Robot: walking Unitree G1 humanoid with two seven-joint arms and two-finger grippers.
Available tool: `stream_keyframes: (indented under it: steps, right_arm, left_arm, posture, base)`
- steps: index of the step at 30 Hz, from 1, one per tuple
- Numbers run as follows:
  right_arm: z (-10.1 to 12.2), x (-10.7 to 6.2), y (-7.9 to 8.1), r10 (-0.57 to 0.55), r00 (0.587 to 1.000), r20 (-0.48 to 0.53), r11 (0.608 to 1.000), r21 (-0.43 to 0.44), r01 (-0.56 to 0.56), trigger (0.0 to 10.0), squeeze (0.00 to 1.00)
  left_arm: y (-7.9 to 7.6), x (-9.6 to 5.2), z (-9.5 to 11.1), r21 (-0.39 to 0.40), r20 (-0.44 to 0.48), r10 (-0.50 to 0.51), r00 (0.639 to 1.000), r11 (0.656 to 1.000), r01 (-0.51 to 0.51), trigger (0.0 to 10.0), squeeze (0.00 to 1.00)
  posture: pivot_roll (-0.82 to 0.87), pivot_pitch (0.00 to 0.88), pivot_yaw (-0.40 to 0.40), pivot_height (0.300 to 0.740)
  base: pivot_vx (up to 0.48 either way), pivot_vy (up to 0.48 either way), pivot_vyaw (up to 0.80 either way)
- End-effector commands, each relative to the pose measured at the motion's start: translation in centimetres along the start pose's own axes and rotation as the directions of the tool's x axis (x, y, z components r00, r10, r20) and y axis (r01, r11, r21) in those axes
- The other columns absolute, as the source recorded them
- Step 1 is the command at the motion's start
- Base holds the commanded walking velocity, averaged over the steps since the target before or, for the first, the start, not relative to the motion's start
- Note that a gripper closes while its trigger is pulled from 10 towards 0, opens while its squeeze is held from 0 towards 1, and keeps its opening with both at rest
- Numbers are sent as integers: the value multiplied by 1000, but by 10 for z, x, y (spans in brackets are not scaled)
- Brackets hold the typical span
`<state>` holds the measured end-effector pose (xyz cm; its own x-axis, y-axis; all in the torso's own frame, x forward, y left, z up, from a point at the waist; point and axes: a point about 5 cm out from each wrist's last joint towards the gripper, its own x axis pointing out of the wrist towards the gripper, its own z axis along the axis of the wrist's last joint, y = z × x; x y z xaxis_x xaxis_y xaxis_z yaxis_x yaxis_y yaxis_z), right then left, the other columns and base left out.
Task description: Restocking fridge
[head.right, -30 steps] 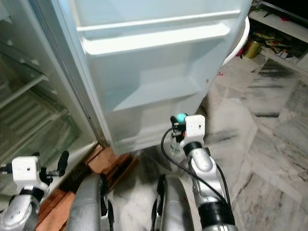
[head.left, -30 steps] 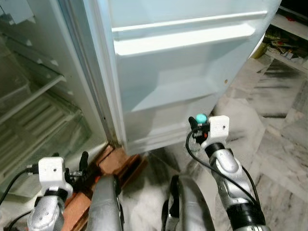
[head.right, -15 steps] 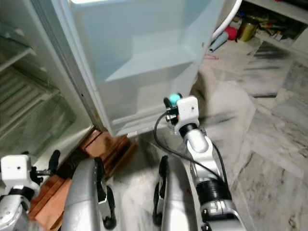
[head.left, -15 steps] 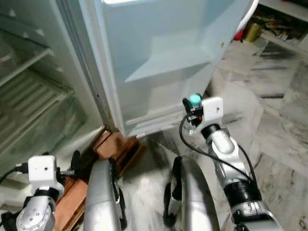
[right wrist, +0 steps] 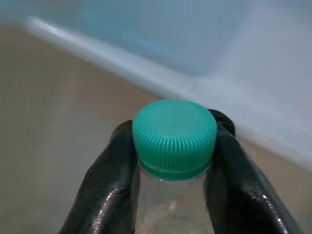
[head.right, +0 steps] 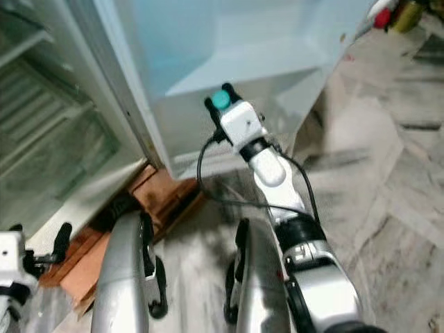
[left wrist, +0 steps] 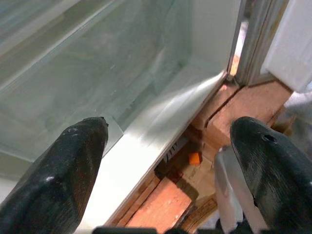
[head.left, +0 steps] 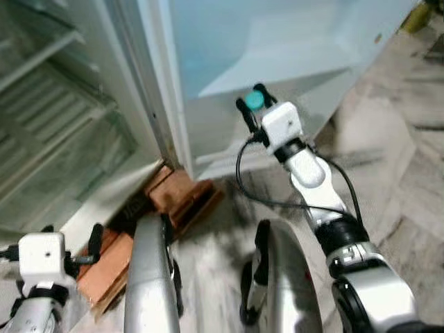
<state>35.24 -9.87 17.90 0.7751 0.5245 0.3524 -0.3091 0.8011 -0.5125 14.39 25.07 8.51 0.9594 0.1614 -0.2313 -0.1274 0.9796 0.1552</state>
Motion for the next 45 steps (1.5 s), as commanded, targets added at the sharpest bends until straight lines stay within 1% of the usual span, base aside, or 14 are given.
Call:
stream_keyframes:
  steps: [1, 3, 4, 6, 12, 16, 24, 28, 33, 34, 36, 39, 41, 45]
  right_arm:
    - [4, 3, 0, 5, 1000, 24, 999, -51, -4, 10000, 0]
    - [3, 7, -2, -2, 1000, 24, 998, -66, 4, 10000, 0]
    - [4, 10, -4, 7, 1000, 31, 993, -117, -3, 10000, 0]
    - [4, 13, -6, 6, 999, 35, 989, -145, -1, 10000, 0]
    - [-1, 20, -10, -27, 1000, 0, 983, -182, 27, 10000, 0]
    - [-15, 17, -11, -31, 995, -96, 974, -227, 9, 10000, 0]
    - [-40, 3, -14, -79, 961, -264, 982, -186, 29, 10000, 0]
    - [-49, -3, -19, -138, 932, -336, 984, -151, 91, 10000, 0]
    - [-55, -11, -45, -288, 875, -390, 957, -153, 247, 10000, 0]
    - [-55, -11, -45, -288, 875, -390, 957, -153, 247, 10000, 0]
    - [-58, -18, -61, -362, 836, -412, 932, -152, 328, 10000, 0]
    - [-60, -22, -67, -397, 811, -429, 917, -145, 372, 10000, 0]
    - [-66, -33, -80, -470, 745, -474, 872, -122, 473, 10000, 0]
    - [-69, -43, -91, -535, 686, -493, 829, -151, 538, 10000, 0]
  left_arm:
    - [5, -9, -4, 4, -35, 9, 999, 1000, -9, 10000, 0]
    - [6, -14, -3, 6, -45, 5, 999, 1000, -5, 10000, 0]
    - [6, -17, -3, 8, -52, 2, 999, 1000, -2, 10000, 0]
    - [6, -20, -2, 10, -59, 0, 998, 1000, 0, 10000, 0]
    - [8, -29, 1, 17, -79, -4, 997, 1000, 5, 10000, 0]
    - [9, -33, 2, 23, -91, -4, 996, 1000, 6, 10000, 0]
    - [12, -40, 4, 34, -110, -6, 994, 999, 10, 10000, 0]
    - [15, -40, 5, 42, -118, -7, 993, 999, 12, 10000, 0]
    - [16, -34, 2, 48, -121, -16, 993, 999, 22, 10000, 0]
    - [16, -34, 2, 48, -121, -16, 993, 999, 22, 10000, 0]
    - [15, -31, -1, 48, -121, -24, 992, 998, 31, 10000, 0]
    - [15, -29, -2, 48, -122, -28, 992, 998, 34, 10000, 0]
    - [13, -25, -7, 48, -123, -33, 992, 998, 39, 10000, 0]
    - [12, -19, -12, 47, -120, -39, 992, 998, 45, 10000, 0]
  posture:
    - [260, 342, -24, 544]
    - [277, 359, -20, 544]
    - [284, 367, -17, 544]
    - [292, 377, -13, 544]
    - [318, 404, -7, 544]
    - [334, 417, -4, 544]
    - [360, 428, 5, 544]
    - [368, 427, 12, 544]
    - [360, 412, 18, 544]
    - [360, 412, 18, 544]
    - [357, 409, 19, 544]
    - [353, 404, 20, 544]
    - [350, 395, 23, 544]
    - [347, 385, 26, 544]
  base:
    - [0, 0, 0]
    - [0, 0, 0]
    - [0, 0, 0]
    - [0, 0, 0]
    - [0, 0, 0]
    - [0, 0, 0]
    - [0, 0, 0]
    - [0, 0, 0]
    - [0, 0, 0]
    - [0, 0, 0]
    - [0, 0, 0]
    - [0, 0, 0]
    - [0, 0, 0]
    - [0, 0, 0]
